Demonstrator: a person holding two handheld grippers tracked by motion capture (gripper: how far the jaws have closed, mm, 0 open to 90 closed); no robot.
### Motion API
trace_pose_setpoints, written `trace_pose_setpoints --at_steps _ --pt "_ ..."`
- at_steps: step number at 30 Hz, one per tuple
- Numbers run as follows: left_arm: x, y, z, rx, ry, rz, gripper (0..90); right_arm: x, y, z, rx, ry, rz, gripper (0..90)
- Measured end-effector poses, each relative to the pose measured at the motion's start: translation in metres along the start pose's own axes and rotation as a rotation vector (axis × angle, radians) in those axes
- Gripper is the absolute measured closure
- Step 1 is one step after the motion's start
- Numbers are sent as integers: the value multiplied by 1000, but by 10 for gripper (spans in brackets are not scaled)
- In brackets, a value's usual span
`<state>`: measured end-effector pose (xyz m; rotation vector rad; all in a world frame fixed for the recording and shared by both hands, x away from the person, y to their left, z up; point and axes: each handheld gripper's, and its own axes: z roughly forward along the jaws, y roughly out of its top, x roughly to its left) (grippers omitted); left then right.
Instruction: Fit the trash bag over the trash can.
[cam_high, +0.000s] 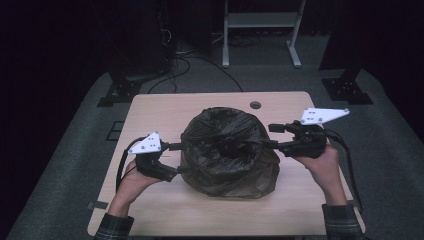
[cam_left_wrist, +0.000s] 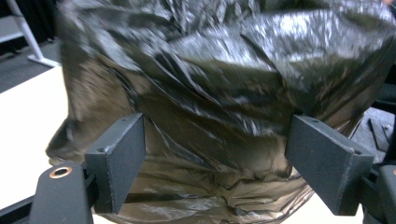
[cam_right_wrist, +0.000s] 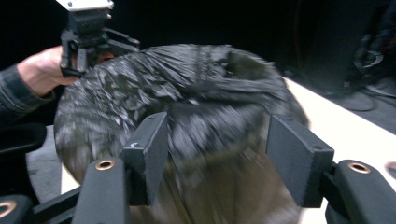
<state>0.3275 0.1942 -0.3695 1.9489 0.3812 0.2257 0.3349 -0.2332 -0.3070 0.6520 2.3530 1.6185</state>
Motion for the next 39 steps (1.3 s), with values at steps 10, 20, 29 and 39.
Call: trace_pose_setpoints --at_steps 10,20,29,39 --pt "-2 -14 16 127 -33 62 897 6 -11 -1 27 -68 -33 899" --pt "7 -26 22 164 -24 39 711 1 -24 -12 25 -89 6 617" --pt "5 -21 20 104 -4 37 230 -3 -1 -10 -7 -131 -2 297" --pt "10 -8 19 32 23 34 0 -6 19 3 3 -79 -15 106"
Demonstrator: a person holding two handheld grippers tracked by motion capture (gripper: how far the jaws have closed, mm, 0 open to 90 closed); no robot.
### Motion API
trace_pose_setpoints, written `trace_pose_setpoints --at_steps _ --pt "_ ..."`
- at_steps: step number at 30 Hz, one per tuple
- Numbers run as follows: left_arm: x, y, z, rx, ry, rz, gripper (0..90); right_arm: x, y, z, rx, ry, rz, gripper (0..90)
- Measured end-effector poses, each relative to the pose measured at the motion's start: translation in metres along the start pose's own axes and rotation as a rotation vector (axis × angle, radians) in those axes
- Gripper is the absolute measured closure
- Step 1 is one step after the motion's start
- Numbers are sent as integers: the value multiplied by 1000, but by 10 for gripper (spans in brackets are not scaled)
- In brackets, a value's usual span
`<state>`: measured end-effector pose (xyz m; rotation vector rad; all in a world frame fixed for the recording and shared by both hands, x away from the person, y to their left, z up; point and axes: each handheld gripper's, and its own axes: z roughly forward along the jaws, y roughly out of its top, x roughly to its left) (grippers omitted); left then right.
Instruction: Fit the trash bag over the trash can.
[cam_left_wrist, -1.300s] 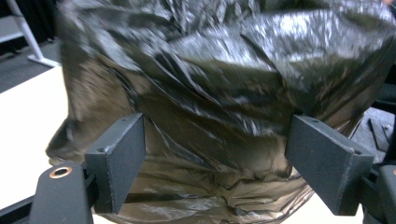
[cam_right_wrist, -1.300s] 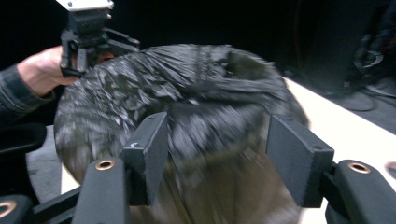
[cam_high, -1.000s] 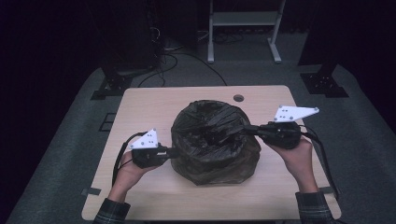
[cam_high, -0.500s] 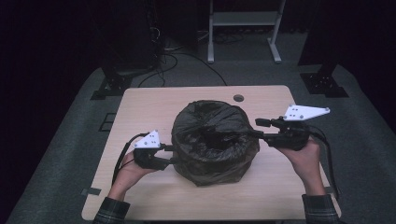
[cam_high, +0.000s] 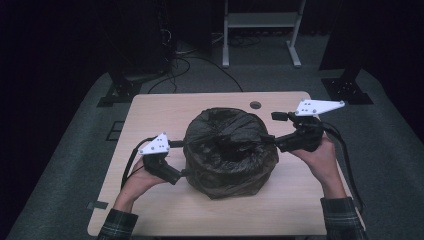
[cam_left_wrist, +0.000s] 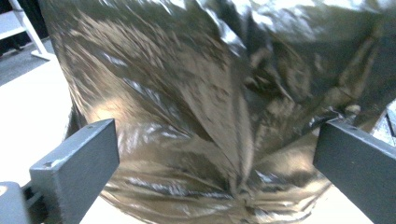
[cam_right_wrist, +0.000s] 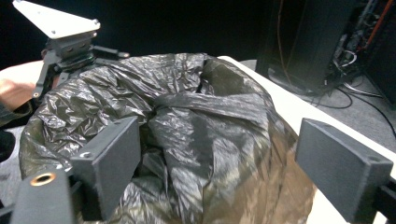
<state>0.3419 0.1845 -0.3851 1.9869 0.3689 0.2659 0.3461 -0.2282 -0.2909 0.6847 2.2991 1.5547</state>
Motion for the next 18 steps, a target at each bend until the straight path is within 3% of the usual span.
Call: trace_pose_setpoints --at_steps 8,10,15,16,18 --pt "8 12 10 -8 -50 24 0 1 19 15 16 65 -64 101" --pt "9 13 13 -10 -69 31 0 1 26 27 38 113 -83 101" --pt "10 13 14 -17 -78 37 0 3 32 53 155 185 -119 101" --pt "10 13 14 -17 -78 37 0 3 32 53 155 185 -119 101" --pt "9 12 15 -22 -83 31 0 5 32 69 232 210 -150 101"
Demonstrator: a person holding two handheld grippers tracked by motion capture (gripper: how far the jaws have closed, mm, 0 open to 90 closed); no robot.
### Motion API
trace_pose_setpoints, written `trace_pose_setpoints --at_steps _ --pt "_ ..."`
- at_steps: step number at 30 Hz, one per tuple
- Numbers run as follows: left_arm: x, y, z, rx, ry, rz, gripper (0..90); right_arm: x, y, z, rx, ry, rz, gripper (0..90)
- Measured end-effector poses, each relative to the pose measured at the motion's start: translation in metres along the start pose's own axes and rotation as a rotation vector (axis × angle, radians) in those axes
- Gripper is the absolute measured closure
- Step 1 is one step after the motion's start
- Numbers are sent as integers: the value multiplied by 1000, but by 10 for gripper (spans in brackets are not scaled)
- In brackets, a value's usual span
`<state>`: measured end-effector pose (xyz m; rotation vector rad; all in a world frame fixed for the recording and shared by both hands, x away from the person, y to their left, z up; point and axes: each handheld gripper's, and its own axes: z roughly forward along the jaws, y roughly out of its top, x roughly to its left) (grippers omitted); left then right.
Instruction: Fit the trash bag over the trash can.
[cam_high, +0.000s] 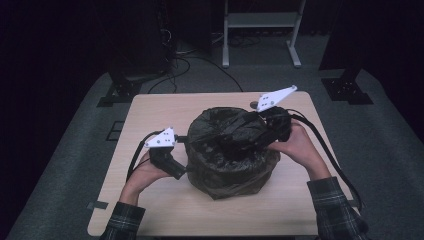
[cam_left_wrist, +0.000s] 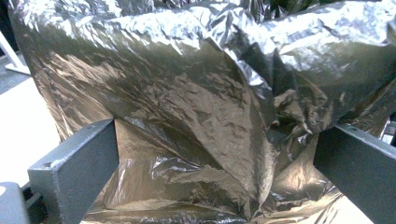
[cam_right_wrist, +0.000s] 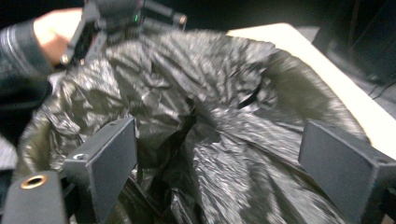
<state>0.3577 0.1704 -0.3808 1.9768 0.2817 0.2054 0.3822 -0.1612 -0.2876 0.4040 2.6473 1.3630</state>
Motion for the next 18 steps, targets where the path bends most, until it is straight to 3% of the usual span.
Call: trace_pose_setpoints --at_steps 5,6,7,8,9,11,13,14,16,17,18 --pt "-1 -1 2 3 -8 2 0 -1 0 18 121 15 -20 101" --pt "-1 -1 2 3 -8 2 0 -1 0 18 121 15 -20 101" --pt "0 -1 3 6 -12 1 0 -2 0 24 184 15 -36 101" --pt "0 -1 3 6 -12 1 0 -2 0 24 184 15 -36 101" --pt "-1 -2 4 3 -13 1 0 -1 0 29 242 15 -35 101" --pt "-1 -2 4 10 -13 3 0 -1 2 32 286 17 -32 100" --pt "-1 -2 5 10 -13 2 0 -1 2 33 292 21 -34 100" --pt "-1 -2 5 11 -14 2 0 -2 4 35 338 23 -28 100" --pt "-1 -2 6 11 -18 -1 0 -2 5 36 360 22 -25 100" --pt "-1 -3 7 18 -20 2 0 -1 8 40 414 18 -27 100" --pt "-1 -3 7 21 -20 3 0 -1 9 41 430 16 -29 100"
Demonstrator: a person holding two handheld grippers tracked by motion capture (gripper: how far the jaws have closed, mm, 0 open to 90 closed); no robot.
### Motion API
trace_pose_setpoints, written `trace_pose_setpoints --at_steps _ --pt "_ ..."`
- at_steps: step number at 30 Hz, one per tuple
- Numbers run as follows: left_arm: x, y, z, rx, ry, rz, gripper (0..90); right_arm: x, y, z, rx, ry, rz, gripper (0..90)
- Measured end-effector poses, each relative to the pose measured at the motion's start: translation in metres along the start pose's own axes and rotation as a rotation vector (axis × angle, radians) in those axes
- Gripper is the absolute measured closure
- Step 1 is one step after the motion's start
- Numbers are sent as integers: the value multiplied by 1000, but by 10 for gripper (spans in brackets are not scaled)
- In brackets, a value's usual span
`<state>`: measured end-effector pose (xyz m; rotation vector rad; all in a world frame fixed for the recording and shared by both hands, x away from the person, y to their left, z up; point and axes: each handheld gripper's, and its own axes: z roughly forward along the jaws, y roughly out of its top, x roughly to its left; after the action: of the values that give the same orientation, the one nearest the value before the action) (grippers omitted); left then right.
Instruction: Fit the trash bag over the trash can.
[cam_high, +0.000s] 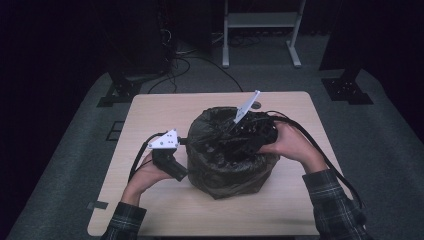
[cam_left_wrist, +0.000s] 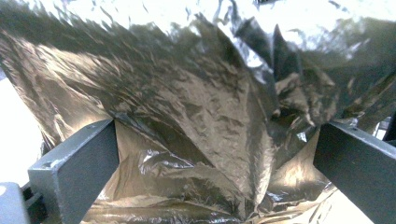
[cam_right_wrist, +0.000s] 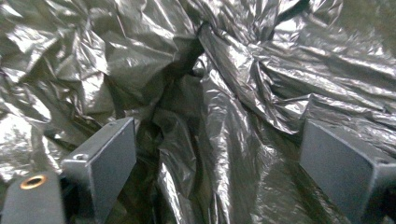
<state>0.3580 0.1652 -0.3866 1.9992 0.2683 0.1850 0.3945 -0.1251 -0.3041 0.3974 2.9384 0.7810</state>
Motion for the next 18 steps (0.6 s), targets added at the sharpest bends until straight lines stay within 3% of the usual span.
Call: trace_pose_setpoints --at_steps 7,8,9,12,13,18 --pt "0 -1 2 5 -3 -6 0 1 10 7 162 -19 -9 102" --pt "0 -1 2 5 -3 -6 0 1 10 7 162 -19 -9 102" --pt "-1 -1 2 4 -10 -8 0 3 12 10 214 -36 -29 102" --pt "-1 -1 2 6 -8 -11 0 4 14 12 254 -47 -37 102" --pt "-1 -1 3 10 -6 -11 0 6 15 15 307 -67 -45 102" --pt "-1 -2 3 14 -10 -9 0 7 15 18 348 -83 -54 102"
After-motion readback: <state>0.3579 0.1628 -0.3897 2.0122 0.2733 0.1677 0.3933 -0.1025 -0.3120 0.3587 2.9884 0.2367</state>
